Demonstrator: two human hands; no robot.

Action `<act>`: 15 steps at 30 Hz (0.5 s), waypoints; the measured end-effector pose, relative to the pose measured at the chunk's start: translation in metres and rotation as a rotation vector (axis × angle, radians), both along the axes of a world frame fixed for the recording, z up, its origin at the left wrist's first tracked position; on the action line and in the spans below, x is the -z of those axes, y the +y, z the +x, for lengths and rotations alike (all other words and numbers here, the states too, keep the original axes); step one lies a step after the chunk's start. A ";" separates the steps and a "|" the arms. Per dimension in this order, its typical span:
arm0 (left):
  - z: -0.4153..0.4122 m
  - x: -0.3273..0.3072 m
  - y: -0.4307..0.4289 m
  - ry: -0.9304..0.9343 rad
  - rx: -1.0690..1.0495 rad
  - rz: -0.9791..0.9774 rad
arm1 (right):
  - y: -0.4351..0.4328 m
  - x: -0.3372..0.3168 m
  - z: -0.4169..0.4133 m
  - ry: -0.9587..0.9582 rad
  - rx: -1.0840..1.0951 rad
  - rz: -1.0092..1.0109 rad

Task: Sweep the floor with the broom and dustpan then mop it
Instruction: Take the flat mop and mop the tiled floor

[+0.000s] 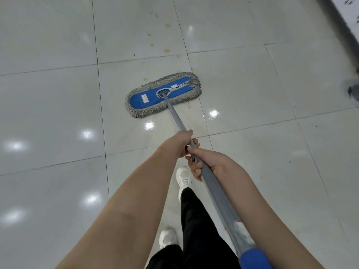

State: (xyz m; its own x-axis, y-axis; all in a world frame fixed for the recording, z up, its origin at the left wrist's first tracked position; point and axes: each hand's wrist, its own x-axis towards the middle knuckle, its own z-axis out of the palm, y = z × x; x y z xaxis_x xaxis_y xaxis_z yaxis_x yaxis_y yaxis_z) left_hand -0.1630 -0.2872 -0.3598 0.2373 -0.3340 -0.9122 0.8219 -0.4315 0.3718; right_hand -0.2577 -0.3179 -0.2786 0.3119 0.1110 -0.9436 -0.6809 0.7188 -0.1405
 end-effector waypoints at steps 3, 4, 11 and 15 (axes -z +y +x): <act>0.043 0.002 -0.029 0.013 -0.043 0.006 | -0.030 0.004 0.044 -0.019 -0.037 -0.003; 0.058 0.001 -0.039 0.009 -0.058 0.011 | -0.041 0.005 0.059 -0.021 -0.036 -0.001; 0.162 -0.007 -0.111 0.017 -0.082 0.066 | -0.115 -0.001 0.164 -0.004 -0.050 -0.002; 0.211 -0.004 -0.136 0.027 -0.101 0.054 | -0.141 -0.001 0.214 -0.014 -0.065 0.001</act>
State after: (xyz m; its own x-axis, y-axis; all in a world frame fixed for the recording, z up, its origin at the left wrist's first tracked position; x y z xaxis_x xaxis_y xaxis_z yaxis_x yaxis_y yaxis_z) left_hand 0.0485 -0.4228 -0.3555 0.2420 -0.2599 -0.9348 0.8718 -0.3646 0.3270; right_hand -0.0436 -0.4585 -0.2780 0.3167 0.1326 -0.9392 -0.7239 0.6736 -0.1490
